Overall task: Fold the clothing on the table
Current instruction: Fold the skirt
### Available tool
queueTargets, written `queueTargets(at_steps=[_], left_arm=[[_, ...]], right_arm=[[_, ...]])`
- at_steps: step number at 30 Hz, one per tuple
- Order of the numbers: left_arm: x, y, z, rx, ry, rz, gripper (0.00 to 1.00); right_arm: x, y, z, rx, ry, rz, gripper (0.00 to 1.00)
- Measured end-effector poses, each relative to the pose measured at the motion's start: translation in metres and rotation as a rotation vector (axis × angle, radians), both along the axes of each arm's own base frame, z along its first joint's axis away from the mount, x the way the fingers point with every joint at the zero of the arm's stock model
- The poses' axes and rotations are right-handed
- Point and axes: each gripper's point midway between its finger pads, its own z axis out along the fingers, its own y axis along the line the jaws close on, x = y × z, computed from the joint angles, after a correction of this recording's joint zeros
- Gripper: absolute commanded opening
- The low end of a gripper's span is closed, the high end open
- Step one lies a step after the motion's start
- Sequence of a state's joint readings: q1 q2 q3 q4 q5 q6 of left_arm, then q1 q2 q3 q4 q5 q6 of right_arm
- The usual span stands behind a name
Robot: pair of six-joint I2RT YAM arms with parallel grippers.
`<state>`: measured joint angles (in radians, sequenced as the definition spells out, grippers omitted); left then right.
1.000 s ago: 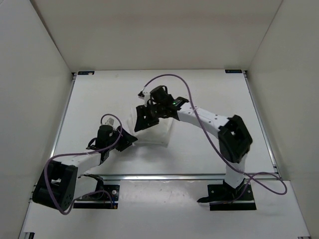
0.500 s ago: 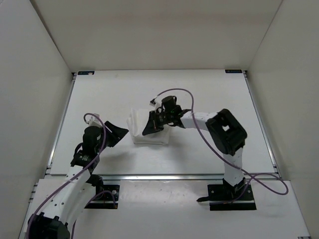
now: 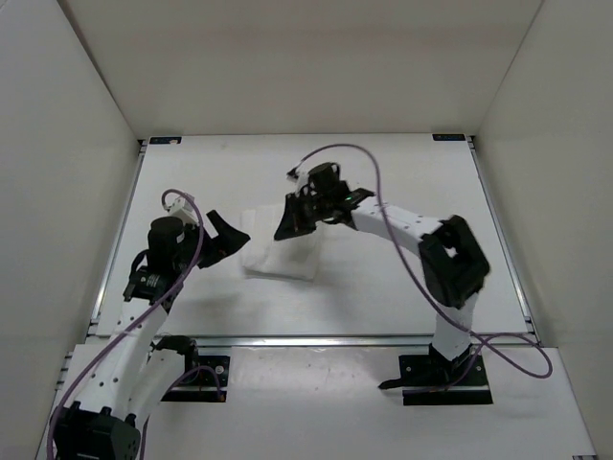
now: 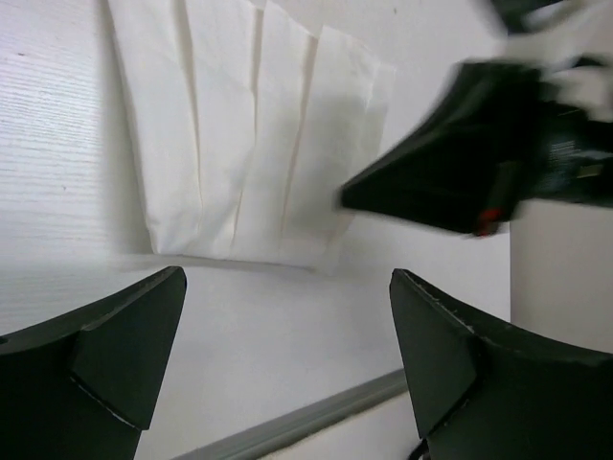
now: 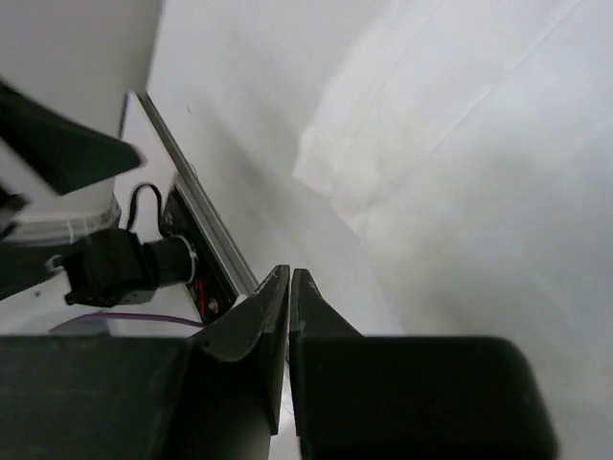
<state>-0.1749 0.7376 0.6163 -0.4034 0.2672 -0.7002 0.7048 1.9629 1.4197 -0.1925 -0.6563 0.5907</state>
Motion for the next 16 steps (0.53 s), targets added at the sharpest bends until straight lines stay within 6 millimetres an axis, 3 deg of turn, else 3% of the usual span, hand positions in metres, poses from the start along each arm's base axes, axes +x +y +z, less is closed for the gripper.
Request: queueTargets(at_steps=[4,6,7,10,12,14,16], left_arm=[[0.006,-0.01,0.01,0.044,0.035,-0.1,0.99],[0.008,-0.014,0.005,0.06,0.068,-0.141,0.98],[0.007,-0.015,0.0,0.065,0.092,-0.156,0.99],[-0.002,-0.018,-0.02,0.082,0.174,-0.188,0.99],[-0.009,-0.019,-0.024,0.085,0.178,-0.198,0.99],[-0.016,-0.018,-0.021,0.085,0.157,-0.203,0.99],[-0.017,-0.017,-0.017,0.088,0.141,-0.202,0.99]], right_arm=[[0.03,-0.069,0.09,0.069,-0.22,-0.133,0.04],[0.044,-0.116,0.114,0.062,-0.318,-0.228,0.05],[0.049,-0.138,0.116,0.043,-0.348,-0.278,0.05],[0.049,-0.201,0.091,-0.055,-0.354,-0.401,0.05],[0.039,-0.229,0.056,-0.126,-0.284,-0.438,0.05],[0.029,-0.247,0.027,-0.186,-0.209,-0.456,0.05],[0.023,-0.256,0.015,-0.225,-0.166,-0.46,0.07]])
